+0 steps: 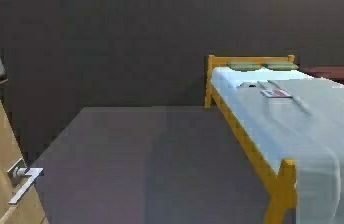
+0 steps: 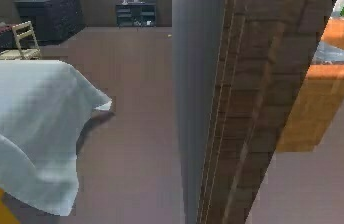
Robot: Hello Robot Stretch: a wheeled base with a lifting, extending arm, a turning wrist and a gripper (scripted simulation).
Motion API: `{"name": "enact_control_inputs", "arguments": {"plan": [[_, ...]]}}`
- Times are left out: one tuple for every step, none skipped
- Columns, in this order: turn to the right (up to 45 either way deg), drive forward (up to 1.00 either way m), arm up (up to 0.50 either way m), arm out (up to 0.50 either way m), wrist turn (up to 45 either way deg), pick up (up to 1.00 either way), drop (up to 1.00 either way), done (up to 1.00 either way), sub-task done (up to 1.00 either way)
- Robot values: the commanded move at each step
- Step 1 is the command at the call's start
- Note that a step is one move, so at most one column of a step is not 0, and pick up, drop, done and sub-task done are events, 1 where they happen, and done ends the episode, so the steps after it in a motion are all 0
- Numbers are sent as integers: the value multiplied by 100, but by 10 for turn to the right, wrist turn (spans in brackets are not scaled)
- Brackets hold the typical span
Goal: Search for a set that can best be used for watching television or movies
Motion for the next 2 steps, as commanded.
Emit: {"name": "enact_control_inputs", "arguments": {"plan": [[420,0,0,0,0,0,0,0,0],[0,20,0,0,0,0,0,0,0]]}}
